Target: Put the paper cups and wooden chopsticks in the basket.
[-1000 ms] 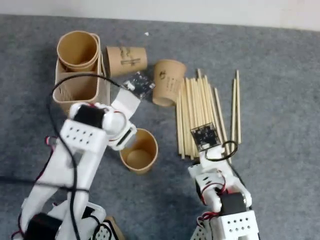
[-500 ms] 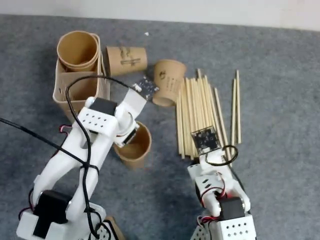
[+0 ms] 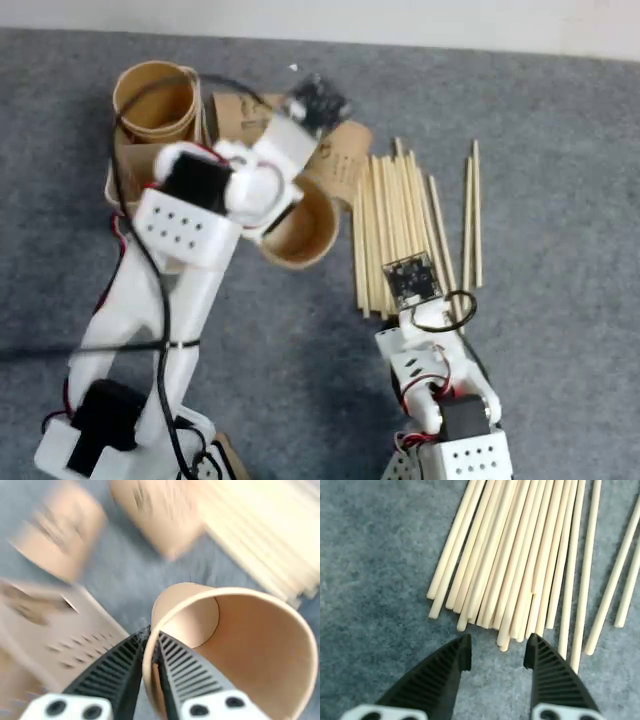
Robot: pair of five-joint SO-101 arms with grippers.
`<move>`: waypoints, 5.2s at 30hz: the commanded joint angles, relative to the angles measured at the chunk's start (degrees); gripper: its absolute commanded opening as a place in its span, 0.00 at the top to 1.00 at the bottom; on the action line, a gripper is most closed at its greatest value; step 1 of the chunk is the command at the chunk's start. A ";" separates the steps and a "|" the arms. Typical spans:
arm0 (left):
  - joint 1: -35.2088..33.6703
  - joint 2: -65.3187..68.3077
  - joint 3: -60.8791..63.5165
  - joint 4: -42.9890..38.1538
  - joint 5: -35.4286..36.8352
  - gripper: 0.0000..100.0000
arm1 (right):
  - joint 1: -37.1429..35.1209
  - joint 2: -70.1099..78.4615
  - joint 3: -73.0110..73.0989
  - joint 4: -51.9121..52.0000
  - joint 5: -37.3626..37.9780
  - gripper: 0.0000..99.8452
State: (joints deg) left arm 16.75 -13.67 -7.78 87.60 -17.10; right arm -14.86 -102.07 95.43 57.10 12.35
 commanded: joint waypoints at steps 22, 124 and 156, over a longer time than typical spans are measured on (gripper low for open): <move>-27.65 14.29 -28.44 -9.67 14.95 1.00 | 0.31 -0.75 -0.31 -0.75 -0.35 0.81; -45.41 -67.21 78.11 -33.32 17.41 0.80 | -9.80 109.05 -78.73 -35.74 -5.80 0.81; -45.32 -67.21 78.99 -33.58 17.49 0.80 | -15.78 65.45 -49.89 -16.22 -5.80 0.81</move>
State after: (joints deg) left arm -29.58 -80.22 71.43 55.25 -0.04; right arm -31.03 -29.98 45.93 38.20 6.81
